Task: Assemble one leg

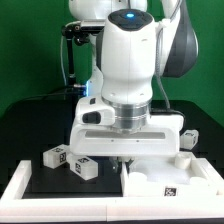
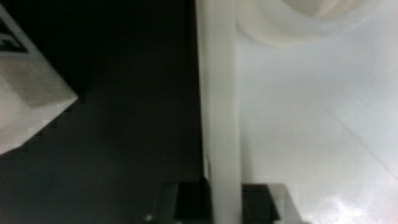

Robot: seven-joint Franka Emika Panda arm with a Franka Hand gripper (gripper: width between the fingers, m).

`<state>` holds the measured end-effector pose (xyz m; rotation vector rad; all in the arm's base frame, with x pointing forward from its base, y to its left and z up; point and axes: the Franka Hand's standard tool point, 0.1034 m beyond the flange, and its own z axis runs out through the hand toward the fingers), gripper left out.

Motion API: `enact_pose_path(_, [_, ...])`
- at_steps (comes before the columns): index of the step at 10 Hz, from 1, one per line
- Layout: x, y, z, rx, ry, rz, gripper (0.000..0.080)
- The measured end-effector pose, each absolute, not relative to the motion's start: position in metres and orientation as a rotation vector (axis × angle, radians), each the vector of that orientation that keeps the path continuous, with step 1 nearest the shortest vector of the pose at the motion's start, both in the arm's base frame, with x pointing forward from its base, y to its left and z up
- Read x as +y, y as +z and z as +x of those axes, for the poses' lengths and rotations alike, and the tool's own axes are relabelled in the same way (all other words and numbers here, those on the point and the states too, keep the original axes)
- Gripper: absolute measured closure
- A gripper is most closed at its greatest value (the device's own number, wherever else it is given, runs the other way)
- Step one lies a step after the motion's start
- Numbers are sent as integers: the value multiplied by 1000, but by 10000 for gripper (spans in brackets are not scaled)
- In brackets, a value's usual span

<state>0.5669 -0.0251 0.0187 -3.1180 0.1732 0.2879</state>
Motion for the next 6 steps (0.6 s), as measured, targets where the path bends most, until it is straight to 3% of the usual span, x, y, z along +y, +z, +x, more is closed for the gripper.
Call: enact_pose_path(6, [-22,15,585,146,323,-3114,743])
